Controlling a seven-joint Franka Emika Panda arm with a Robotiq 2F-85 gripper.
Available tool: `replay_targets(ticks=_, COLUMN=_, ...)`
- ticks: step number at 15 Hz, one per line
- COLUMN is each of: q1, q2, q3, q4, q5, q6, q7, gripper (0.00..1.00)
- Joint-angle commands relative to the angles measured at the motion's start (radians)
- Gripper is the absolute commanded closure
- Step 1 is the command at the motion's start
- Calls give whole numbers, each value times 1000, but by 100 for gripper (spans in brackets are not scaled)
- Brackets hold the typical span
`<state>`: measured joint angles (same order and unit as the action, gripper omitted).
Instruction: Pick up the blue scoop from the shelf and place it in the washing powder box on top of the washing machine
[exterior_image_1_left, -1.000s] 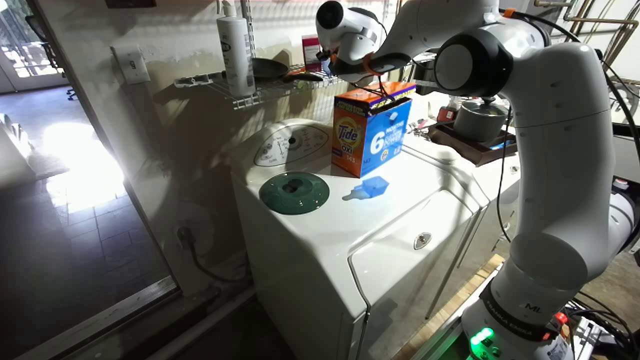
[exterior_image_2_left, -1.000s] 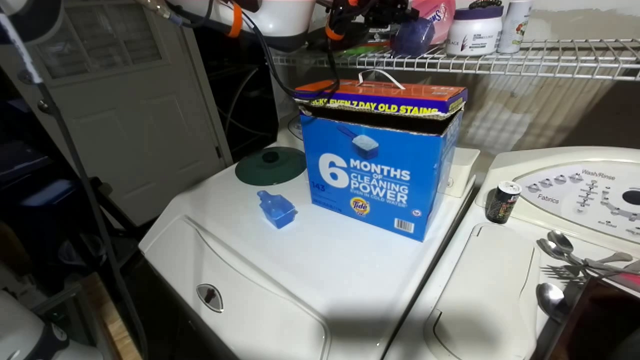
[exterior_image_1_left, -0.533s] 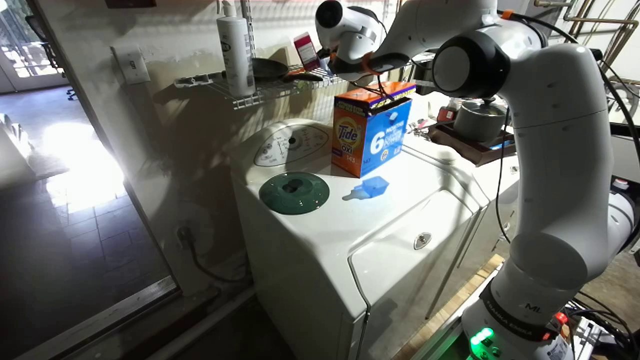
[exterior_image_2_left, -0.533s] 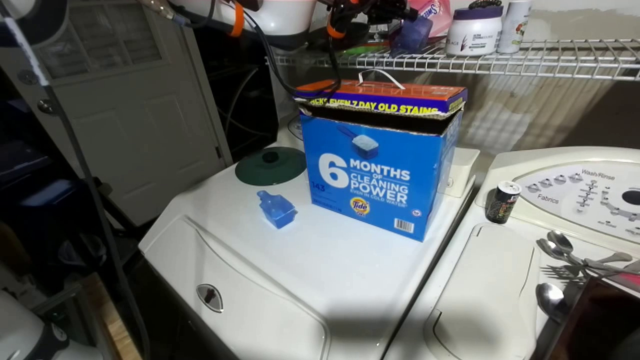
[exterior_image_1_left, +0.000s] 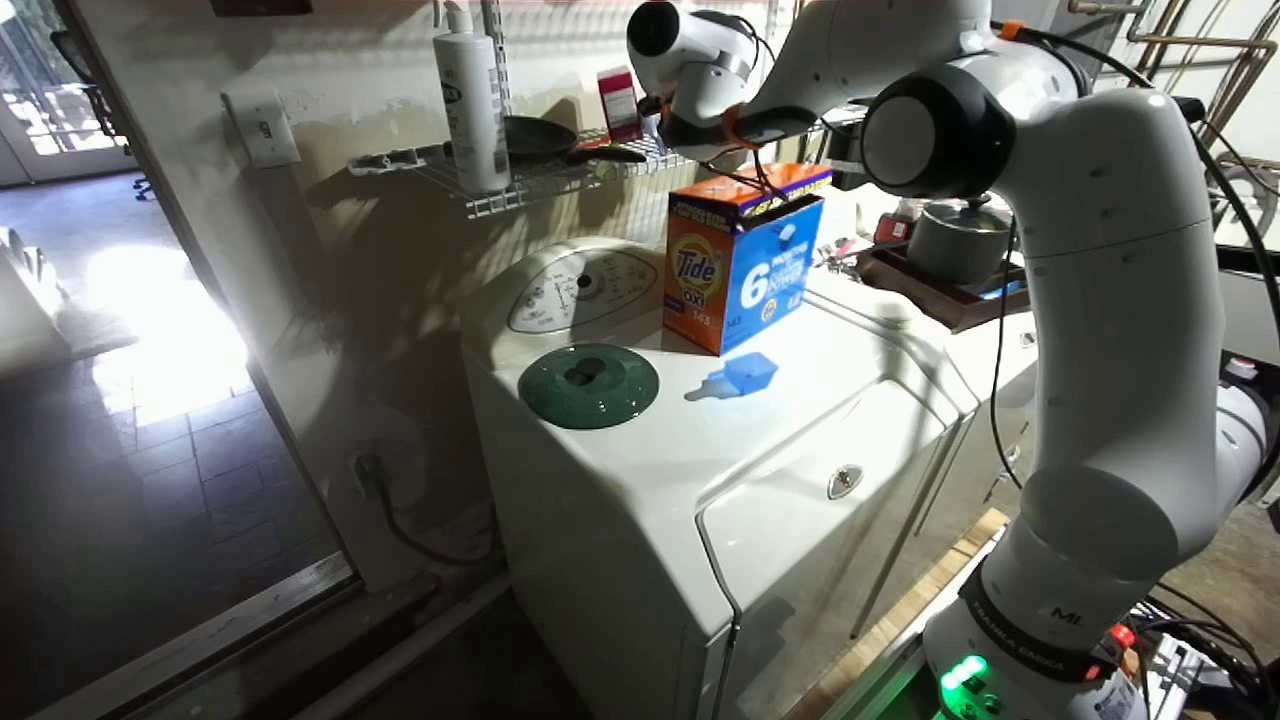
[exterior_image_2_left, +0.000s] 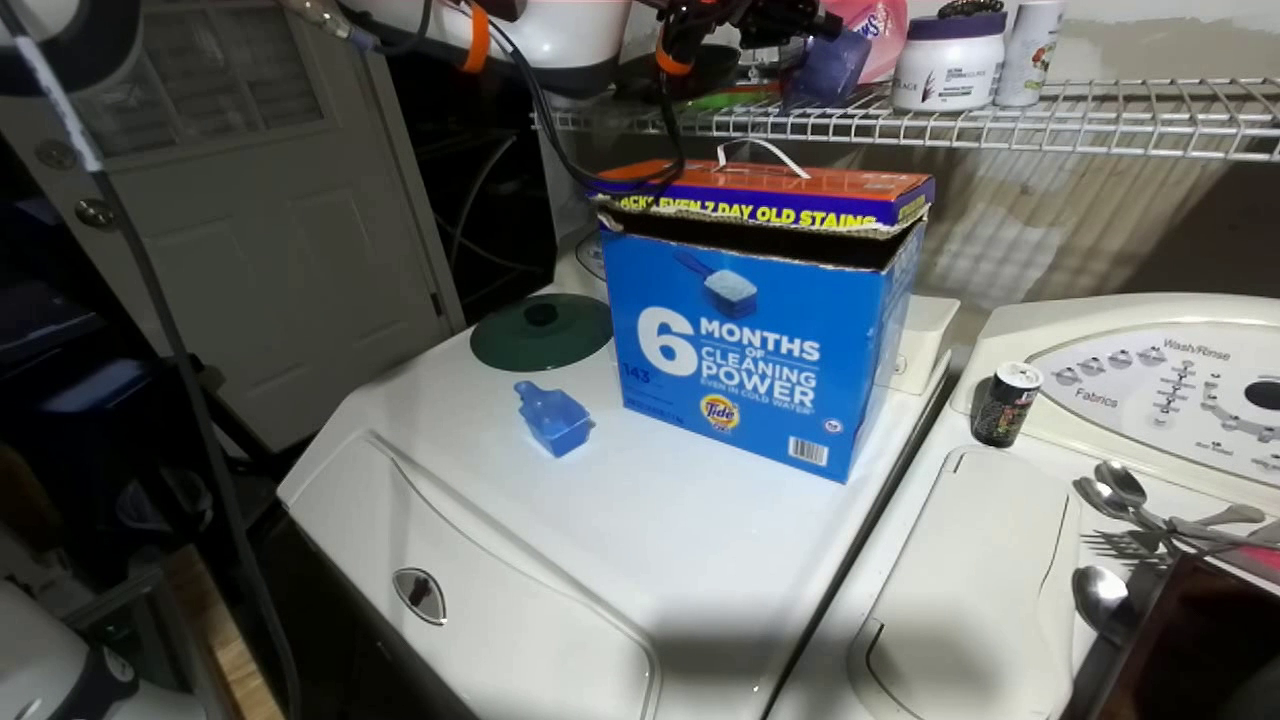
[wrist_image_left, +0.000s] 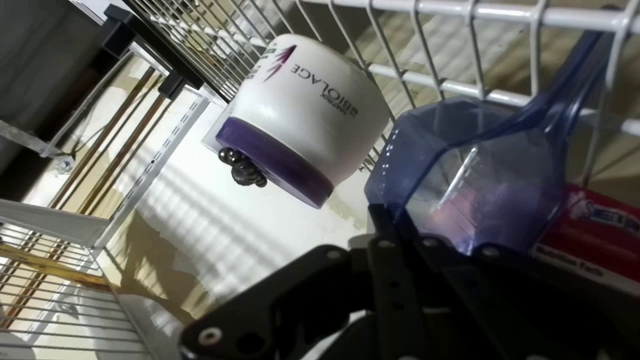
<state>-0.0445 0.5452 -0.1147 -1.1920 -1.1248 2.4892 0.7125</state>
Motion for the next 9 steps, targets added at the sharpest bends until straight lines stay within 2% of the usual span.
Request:
replay_targets(ticks=1, q1=38, q2=12, q3=-42, q4=45, q5=-65, q6=-70, q7=52, gripper=99)
replay_targets(ticks=9, q1=83, q2=-5, q3=-95, q4=63, q5=-183, q6=-72, q7=137, gripper=99)
